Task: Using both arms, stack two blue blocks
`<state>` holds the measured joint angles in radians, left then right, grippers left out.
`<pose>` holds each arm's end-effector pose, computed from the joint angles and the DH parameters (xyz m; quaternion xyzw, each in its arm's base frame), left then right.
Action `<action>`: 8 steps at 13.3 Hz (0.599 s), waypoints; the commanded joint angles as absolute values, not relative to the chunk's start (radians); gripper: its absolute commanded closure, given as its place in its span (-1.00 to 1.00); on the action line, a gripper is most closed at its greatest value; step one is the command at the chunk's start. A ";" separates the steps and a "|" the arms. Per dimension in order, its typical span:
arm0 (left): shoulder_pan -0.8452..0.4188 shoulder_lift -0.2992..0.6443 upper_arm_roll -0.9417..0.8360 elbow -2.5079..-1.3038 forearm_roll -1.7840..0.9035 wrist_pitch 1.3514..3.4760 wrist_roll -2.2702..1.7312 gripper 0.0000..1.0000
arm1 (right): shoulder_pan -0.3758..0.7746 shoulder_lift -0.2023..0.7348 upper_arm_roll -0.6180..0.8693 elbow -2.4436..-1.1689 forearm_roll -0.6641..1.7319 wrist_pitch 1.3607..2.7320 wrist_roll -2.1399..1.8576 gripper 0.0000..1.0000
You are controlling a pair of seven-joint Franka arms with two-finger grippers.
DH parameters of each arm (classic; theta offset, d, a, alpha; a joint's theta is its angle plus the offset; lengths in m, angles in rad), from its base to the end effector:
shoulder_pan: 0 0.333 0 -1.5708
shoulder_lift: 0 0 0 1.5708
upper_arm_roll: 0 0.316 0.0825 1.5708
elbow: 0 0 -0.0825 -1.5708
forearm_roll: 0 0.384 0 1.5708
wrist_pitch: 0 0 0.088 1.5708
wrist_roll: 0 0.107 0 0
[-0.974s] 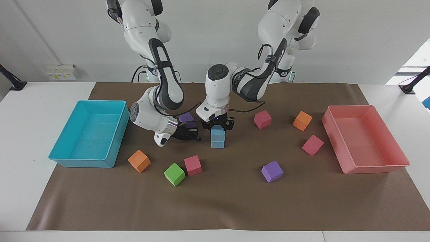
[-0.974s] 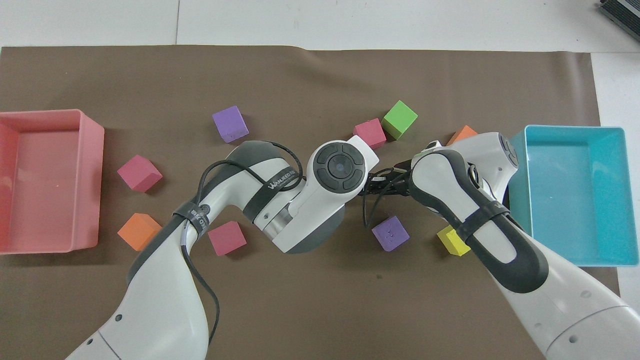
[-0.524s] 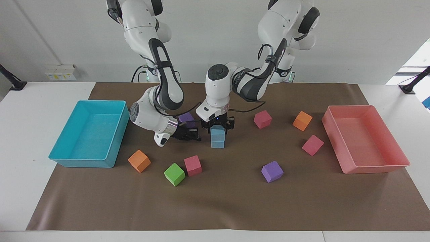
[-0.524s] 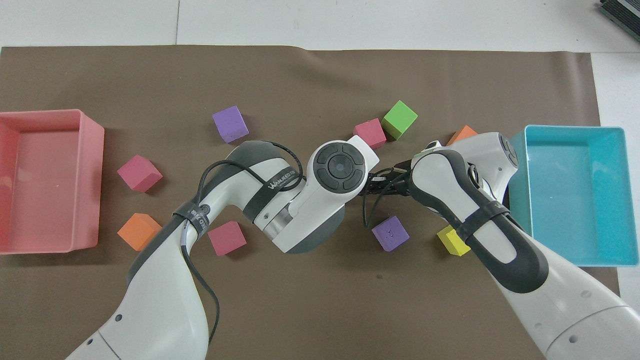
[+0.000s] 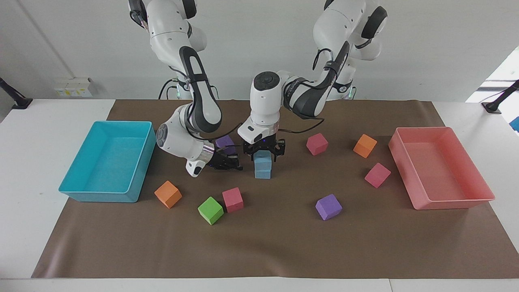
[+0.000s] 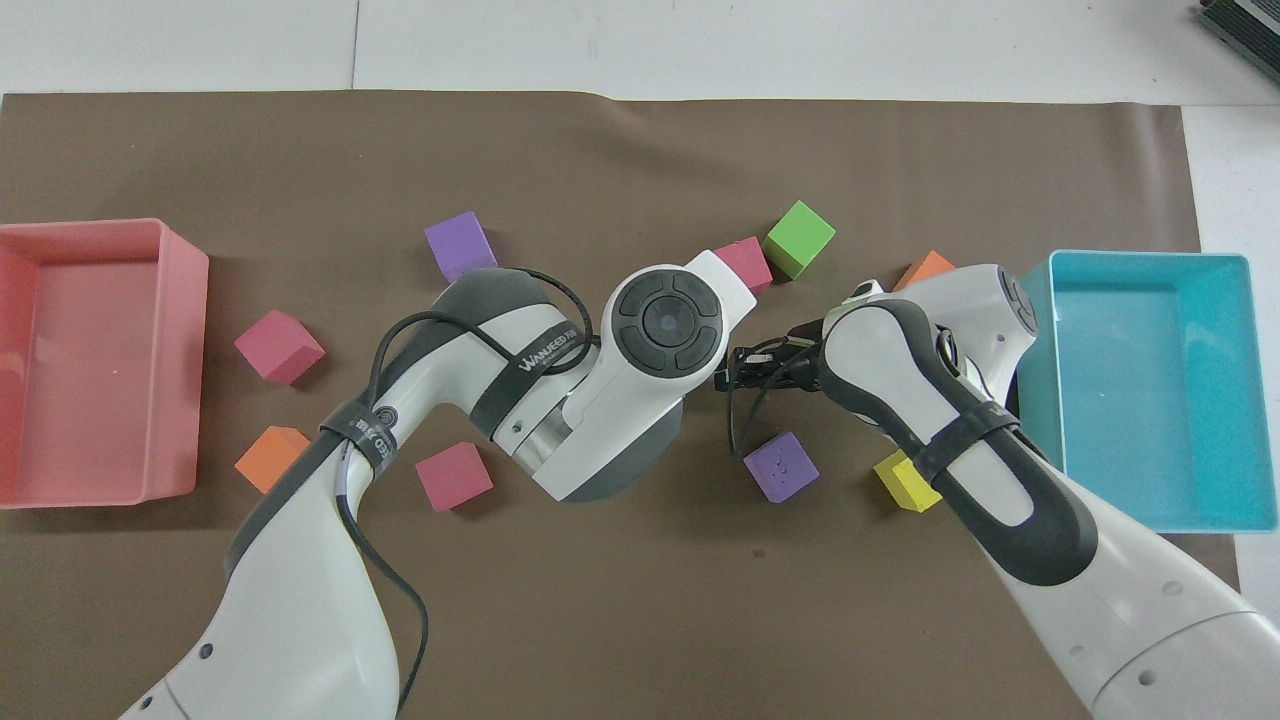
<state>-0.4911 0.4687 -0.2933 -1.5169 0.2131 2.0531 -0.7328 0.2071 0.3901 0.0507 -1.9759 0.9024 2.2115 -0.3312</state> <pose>0.5214 -0.4605 0.4086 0.9971 -0.0531 0.0542 0.0077 0.5775 0.1781 0.2678 -0.9386 0.0161 0.0589 0.3396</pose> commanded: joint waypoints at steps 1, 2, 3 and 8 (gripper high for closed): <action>-0.485 0.434 -0.281 -1.503 0.218 1.978 -0.733 -0.77 | 0.193 0.362 0.057 -1.980 0.925 2.217 -0.371 1.00; -0.477 0.428 -0.279 -1.488 0.218 1.948 -0.732 -0.79 | 0.193 0.357 0.054 -1.980 0.922 2.217 -0.367 1.00; -0.465 0.413 -0.279 -1.480 0.221 1.927 -0.729 -0.80 | 0.193 0.347 0.054 -1.980 0.922 2.214 -0.359 1.00; -0.341 0.270 -0.285 -1.486 0.216 1.784 -0.615 -1.00 | 0.163 0.270 0.041 -1.979 0.726 2.197 -0.336 -1.00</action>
